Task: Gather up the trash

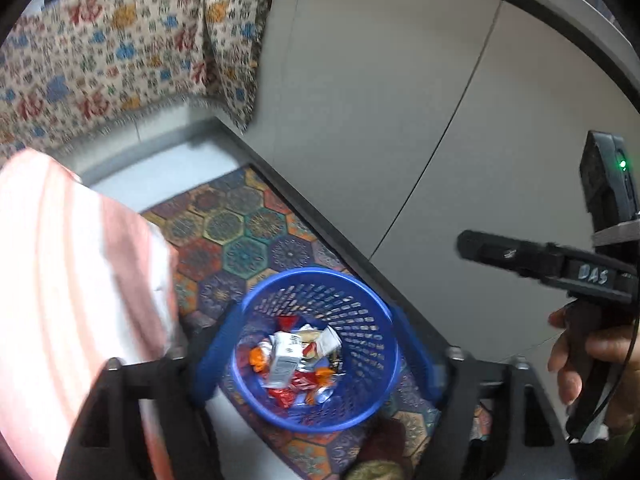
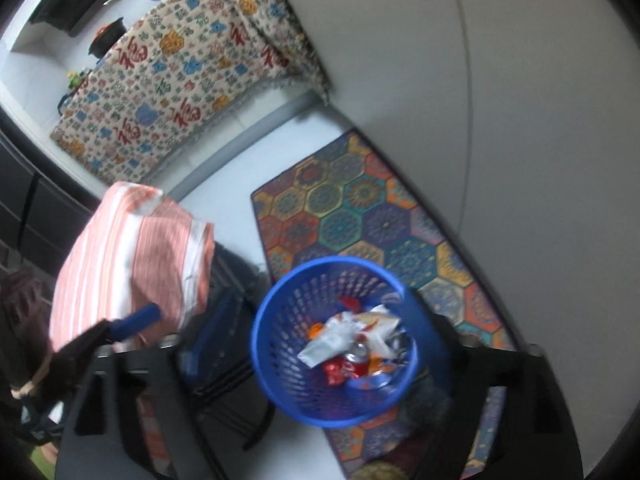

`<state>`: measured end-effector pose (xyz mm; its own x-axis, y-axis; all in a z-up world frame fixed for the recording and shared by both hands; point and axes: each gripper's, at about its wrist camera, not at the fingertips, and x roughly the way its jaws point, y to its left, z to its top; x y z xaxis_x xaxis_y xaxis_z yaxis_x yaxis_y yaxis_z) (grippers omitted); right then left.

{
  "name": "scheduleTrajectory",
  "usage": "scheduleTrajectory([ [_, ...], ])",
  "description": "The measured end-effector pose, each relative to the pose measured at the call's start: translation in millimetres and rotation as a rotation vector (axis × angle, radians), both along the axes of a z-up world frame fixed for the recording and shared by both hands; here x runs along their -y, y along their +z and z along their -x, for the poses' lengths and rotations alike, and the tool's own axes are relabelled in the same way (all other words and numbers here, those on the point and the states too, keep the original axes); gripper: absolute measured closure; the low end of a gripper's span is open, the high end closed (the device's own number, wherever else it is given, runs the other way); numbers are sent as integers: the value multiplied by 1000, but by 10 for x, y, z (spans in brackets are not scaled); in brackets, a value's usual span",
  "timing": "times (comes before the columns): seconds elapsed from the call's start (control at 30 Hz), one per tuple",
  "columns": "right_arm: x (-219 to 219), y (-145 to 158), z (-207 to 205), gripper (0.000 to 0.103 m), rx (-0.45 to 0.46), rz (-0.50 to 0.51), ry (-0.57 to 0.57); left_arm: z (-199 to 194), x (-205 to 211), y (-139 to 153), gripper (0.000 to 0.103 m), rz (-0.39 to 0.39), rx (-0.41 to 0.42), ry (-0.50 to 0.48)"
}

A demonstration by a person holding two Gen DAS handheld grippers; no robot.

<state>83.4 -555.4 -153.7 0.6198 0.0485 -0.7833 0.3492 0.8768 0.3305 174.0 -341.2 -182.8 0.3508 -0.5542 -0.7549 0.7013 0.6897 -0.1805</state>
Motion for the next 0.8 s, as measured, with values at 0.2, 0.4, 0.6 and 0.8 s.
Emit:
scheduleTrajectory([
  [0.2,-290,333,359,0,11,115,4,409,-318,237,5,-64,68,36],
  [0.4,-734,340,903,0,-17,257,20,951,-558,394,2,-98,190,62],
  [0.6,-891,414,1320,0,-7,266,0,1099,-666,503,2,-139,167,100],
  [0.8,-1008,521,1452,0,-7,263,16,1164,-820,601,2,-108,105,96],
])
